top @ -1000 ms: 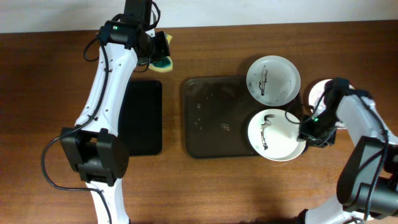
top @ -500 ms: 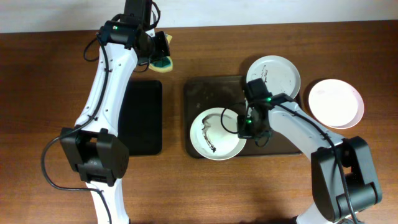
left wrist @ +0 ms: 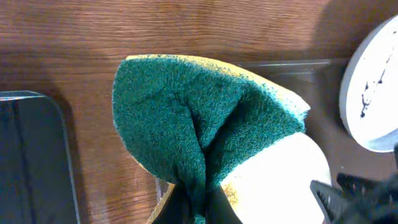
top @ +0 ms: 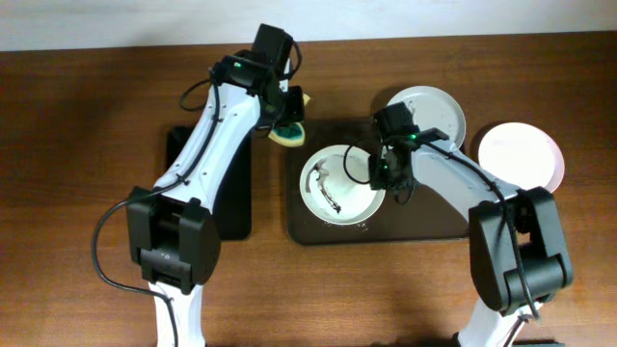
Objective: Clean dirty plates on tray and stack at the side
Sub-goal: 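Grasp the front-right stained plate rim with the right gripper, then scrub the held plate with the sponge in the left gripper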
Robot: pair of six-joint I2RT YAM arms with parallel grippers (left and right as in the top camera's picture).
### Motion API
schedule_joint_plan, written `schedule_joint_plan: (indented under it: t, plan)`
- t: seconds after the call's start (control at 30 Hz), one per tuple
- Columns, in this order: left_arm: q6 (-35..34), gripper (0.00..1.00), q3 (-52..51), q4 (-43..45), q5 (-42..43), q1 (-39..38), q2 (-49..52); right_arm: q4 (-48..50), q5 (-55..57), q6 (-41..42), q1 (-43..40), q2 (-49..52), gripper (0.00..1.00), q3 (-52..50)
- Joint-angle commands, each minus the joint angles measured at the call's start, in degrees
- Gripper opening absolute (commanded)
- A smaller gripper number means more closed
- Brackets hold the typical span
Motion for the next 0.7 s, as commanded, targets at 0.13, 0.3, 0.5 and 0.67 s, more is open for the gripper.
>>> schedule_joint_plan:
  t: [0.13, 0.3, 0.5, 0.67]
  plan:
    - [-5.77, 0.0, -4.0, 1.9, 0.61, -4.33, 3.98, 3.85, -4.0, -0.33, -1.49, 4.76, 0.04, 0.59]
    - [-10.86, 0.0, -5.79, 6.36, 0.94, -12.74, 15.19, 4.22, -6.51, 0.13, -2.73, 4.79, 0.04, 0.59]
    - [-15.69, 0.0, -5.79, 3.23, 5.53, -11.61, 21.05, 4.22, -17.31, -0.55, -8.48, 4.94, 0.04, -1.64]
    - [8.31, 0.0, -5.7, -3.08, 30.58, -7.1, 20.98, 4.74, -20.76, -0.55, -8.72, 4.96, 0.04, -2.86]
